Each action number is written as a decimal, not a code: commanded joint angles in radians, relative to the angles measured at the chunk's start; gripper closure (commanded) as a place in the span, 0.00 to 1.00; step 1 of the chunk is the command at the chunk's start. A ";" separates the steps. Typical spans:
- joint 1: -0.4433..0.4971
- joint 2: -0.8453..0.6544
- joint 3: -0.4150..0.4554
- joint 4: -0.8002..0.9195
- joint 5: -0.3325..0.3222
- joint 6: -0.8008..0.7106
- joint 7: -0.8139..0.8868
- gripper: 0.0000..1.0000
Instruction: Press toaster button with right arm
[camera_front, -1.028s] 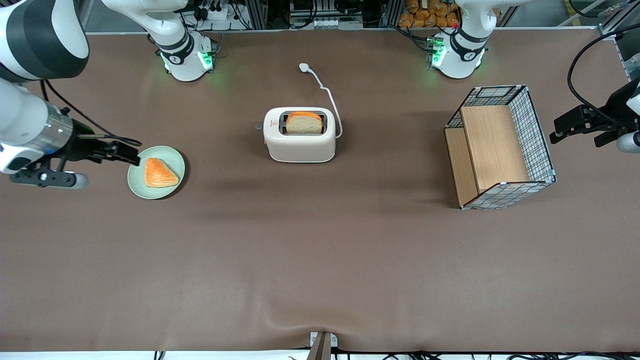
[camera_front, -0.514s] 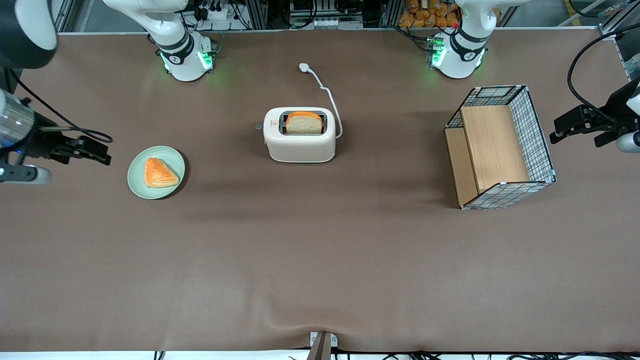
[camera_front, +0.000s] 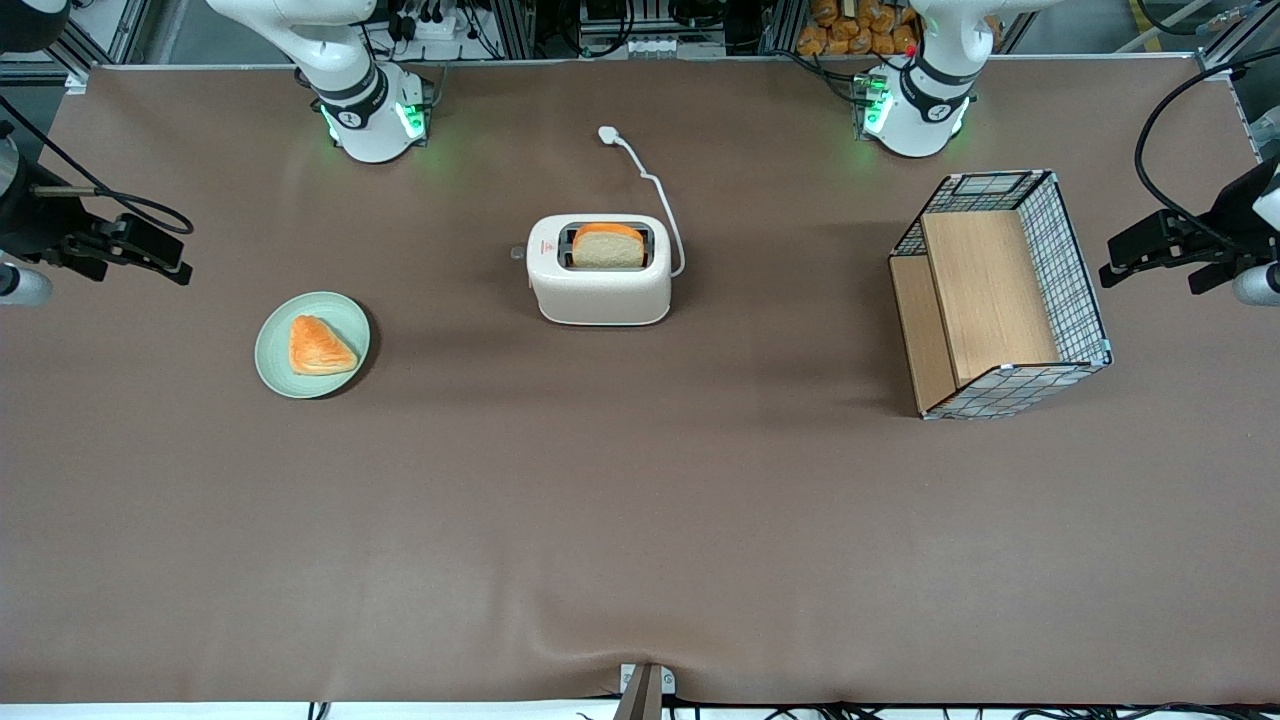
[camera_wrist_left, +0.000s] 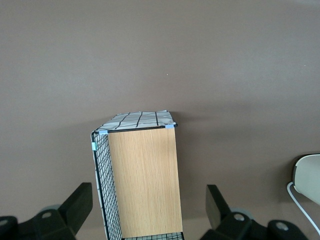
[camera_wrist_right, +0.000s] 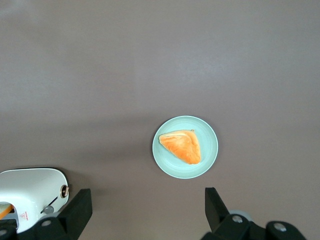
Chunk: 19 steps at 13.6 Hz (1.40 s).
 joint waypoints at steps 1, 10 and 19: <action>0.028 -0.018 -0.034 -0.020 0.017 0.022 0.000 0.00; 0.033 -0.024 -0.092 0.021 0.006 0.010 -0.029 0.00; 0.048 -0.029 -0.094 0.027 0.002 -0.009 -0.038 0.00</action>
